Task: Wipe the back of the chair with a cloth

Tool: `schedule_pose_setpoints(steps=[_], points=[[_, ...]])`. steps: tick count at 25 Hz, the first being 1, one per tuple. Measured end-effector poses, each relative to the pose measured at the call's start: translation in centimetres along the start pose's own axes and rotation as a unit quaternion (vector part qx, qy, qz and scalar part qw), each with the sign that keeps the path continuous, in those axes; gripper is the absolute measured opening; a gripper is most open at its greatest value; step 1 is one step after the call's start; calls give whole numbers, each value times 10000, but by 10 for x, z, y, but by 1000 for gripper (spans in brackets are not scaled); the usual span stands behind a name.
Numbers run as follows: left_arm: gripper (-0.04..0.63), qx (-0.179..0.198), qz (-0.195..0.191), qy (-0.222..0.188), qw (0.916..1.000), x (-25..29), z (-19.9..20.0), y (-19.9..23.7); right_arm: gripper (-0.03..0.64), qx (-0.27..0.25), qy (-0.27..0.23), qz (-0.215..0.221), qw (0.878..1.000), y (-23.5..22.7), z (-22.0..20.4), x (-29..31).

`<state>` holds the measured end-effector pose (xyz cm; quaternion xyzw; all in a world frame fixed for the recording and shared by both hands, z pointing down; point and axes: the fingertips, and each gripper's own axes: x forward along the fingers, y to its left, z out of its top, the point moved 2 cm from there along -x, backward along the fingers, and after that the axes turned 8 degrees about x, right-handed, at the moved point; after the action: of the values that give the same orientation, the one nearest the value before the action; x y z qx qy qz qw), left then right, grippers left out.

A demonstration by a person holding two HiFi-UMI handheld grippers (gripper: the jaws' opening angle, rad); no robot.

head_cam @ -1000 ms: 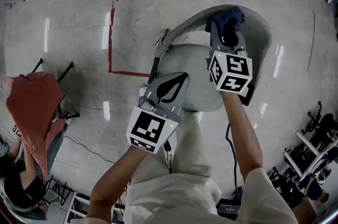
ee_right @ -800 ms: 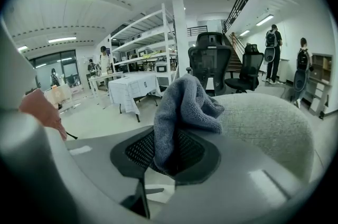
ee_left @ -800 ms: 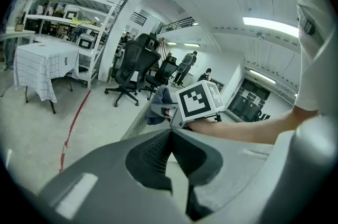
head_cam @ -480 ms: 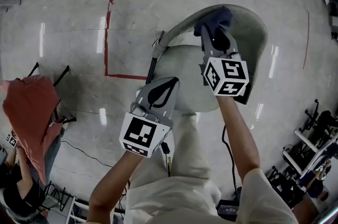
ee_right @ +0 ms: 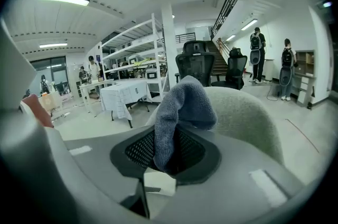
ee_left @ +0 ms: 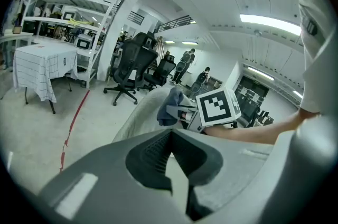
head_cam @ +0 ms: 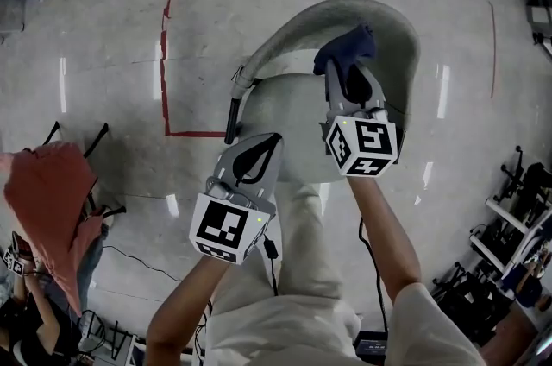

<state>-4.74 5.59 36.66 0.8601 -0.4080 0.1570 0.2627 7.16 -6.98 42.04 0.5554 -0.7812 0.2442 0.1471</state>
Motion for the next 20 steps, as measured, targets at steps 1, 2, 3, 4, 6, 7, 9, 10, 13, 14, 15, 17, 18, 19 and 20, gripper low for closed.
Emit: schedule_pose_setpoints(steps=[1, 2, 3, 4, 6, 7, 9, 10, 13, 14, 15, 17, 18, 19, 20], points=[[0, 1, -22, 11, 10000, 2, 0, -3, 110, 11, -47, -69, 10000, -5, 0, -4], [0, 10, -51, 28, 10000, 5, -1, -6, 112, 27, -76, -139, 9999, -10, -1, -9], [0, 24, -86, 50, 9999, 7, -3, -9, 112, 45, -83, -206, 9997, -16, -4, -13], [0, 42, -123, 70, 9999, 10, -4, -13, 112, 60, -74, -268, 9996, -22, -6, -17], [0, 84, -199, 99, 9997, 15, -3, -20, 110, 82, -41, -381, 9992, -35, -12, -25], [0, 105, -235, 110, 9996, 18, -2, -23, 110, 99, -28, -446, 9990, -41, -15, -30], [0, 137, -309, 141, 9993, 22, -2, -29, 110, 164, -1, -613, 9980, -55, -20, -39], [0, 149, -347, 163, 9992, 24, -2, -32, 110, 216, 22, -704, 9973, -61, -23, -44], [0, 210, -427, 179, 9987, 31, 0, -39, 110, 320, 90, -915, 9952, -77, -32, -58], [0, 236, -444, 178, 9986, 34, 1, -40, 110, 325, 101, -975, 9947, -82, -34, -61], [0, 253, -462, 186, 9984, 37, 0, -41, 110, 325, 106, -1040, 9940, -87, -36, -64], [0, 245, -502, 214, 9982, 44, 1, -44, 110, 330, 114, -1195, 9922, -99, -39, -68], [0, 237, -520, 227, 9981, 48, 1, -45, 110, 339, 118, -1291, 9910, -106, -41, -69], [0, 233, -534, 242, 9980, 52, 1, -46, 110, 347, 123, -1394, 9896, -114, -43, -70], [0, 234, -546, 253, 9979, 56, 1, -48, 110, 349, 128, -1491, 9881, -121, -44, -70]])
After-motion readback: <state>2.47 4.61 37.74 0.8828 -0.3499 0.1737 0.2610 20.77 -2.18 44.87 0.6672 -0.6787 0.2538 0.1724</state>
